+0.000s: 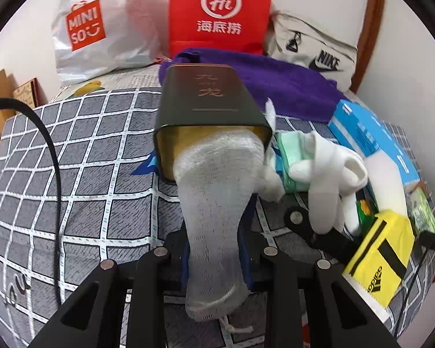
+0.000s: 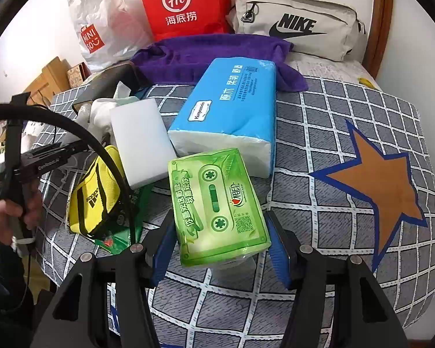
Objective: Organize soft objects
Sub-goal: 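Grasp the clear mesh bag with the left tool while the right tool holds the green pack, then carry both items to the purple towel while the right tool releases the green pack onto it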
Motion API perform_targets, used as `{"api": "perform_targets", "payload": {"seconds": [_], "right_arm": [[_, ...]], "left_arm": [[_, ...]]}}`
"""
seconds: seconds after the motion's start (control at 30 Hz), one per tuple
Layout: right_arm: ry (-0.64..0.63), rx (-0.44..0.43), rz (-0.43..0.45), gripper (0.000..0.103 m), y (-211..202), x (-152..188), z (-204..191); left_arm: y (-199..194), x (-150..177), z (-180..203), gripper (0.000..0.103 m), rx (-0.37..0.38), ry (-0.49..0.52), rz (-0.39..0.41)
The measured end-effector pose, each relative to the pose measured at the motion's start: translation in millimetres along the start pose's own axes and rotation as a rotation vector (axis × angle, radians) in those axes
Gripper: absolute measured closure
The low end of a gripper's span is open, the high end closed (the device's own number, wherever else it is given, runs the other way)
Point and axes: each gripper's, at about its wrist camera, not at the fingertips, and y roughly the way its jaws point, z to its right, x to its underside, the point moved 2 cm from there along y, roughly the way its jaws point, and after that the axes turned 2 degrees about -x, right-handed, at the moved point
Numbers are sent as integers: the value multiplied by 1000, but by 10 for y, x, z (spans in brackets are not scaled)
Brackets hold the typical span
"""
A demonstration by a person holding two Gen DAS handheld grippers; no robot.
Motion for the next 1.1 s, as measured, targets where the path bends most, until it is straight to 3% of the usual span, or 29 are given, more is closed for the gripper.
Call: {"api": "perform_targets", "payload": {"seconds": [0.13, 0.3, 0.33, 0.4, 0.53, 0.63, 0.77, 1.1], "right_arm": [[0, -10, 13, 45, -25, -3, -25], [17, -24, 19, 45, -16, -5, -4], [19, -25, 18, 45, -11, -4, 2], [17, -29, 12, 45, -16, -5, 0], [-10, -36, 21, 45, -105, -26, -43], [-18, -62, 42, 45, -210, -66, -67], [11, -101, 80, 45, -326, -183, -70], [18, -73, 127, 45, -349, -688, -95]], "left_arm": [[8, 31, -66, 77, 18, -54, 31], [37, -7, -54, 77, 36, -35, 8], [35, 0, -52, 78, 36, -38, 15], [34, -1, -16, 98, 15, -4, 18], [-39, -54, -64, 98, 72, -27, -23], [-254, -124, -142, 98, 126, -81, 16], [-449, -211, -113, 98, 117, -56, 40], [-722, -555, -206, 98, 91, -78, 74]]}}
